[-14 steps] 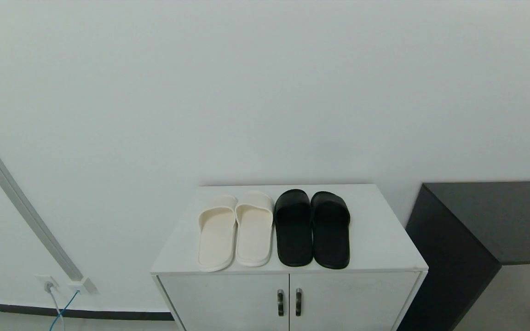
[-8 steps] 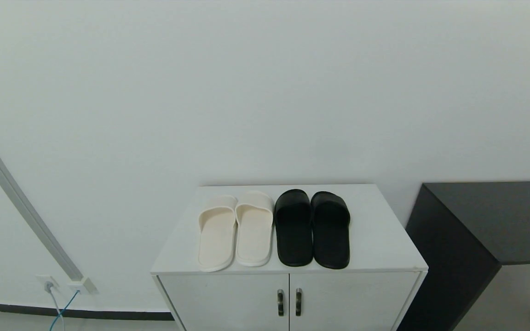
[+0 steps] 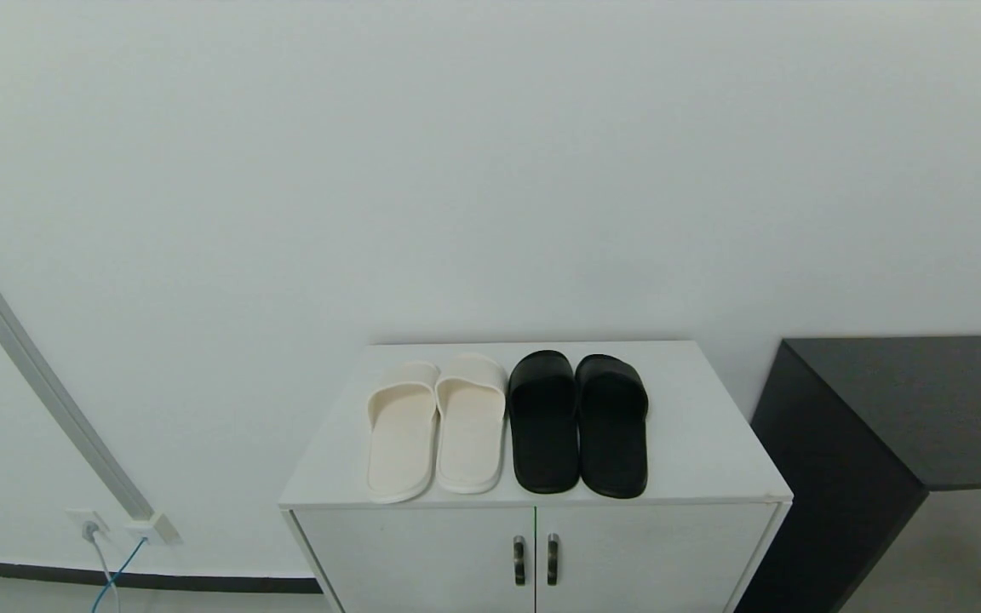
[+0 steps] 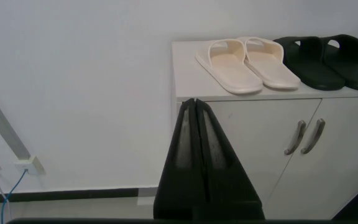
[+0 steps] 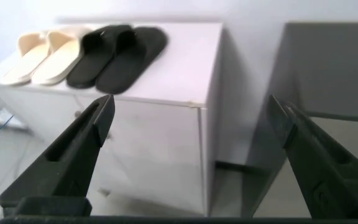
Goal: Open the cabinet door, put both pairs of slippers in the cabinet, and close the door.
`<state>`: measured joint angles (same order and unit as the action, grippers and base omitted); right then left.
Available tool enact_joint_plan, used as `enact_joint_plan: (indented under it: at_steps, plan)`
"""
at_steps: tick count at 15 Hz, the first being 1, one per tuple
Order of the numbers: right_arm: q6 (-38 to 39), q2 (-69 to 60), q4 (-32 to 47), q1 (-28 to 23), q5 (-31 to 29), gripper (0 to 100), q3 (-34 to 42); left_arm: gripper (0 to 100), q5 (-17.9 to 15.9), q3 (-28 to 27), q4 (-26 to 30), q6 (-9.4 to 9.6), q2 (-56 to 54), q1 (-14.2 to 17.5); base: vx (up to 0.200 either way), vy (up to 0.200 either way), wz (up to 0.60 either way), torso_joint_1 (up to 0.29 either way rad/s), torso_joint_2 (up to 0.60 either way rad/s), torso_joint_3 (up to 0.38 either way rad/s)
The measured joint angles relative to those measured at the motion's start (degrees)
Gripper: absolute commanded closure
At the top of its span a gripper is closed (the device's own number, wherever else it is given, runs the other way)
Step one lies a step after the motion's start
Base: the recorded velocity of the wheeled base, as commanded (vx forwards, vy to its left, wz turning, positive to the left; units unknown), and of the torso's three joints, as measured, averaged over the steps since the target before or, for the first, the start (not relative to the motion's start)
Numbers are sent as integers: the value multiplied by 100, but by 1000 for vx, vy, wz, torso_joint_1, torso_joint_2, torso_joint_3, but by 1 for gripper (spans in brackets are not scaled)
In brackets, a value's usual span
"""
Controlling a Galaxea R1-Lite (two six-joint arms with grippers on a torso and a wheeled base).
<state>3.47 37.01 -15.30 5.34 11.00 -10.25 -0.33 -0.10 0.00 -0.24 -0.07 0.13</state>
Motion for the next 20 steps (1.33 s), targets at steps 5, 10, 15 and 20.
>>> enact_joint_plan:
  at_steps: [5, 10, 15, 20]
  plan:
    - [77, 1556, -319, 791, -27, 0, -612, 100, 6, 0, 0, -16, 0, 7, 0, 0, 0, 0, 0, 0]
    - [558, 2817, -1328, 2013, -1165, 0, -855, 100, 6, 0, 0, -18, 0, 7, 0, 0, 0, 0, 0, 0]
    - [963, 4105, -1836, 2708, -1788, 0, -1477, 100, 26, 0, 2, -18, 0, 2, 0, 0, 0, 0, 0, 0]
    - [1247, 5149, -1840, 3202, -2470, 0, -2299, 100, 30, 0, 0, -9, 0, 5, 0, 0, 0, 0, 0, 0]
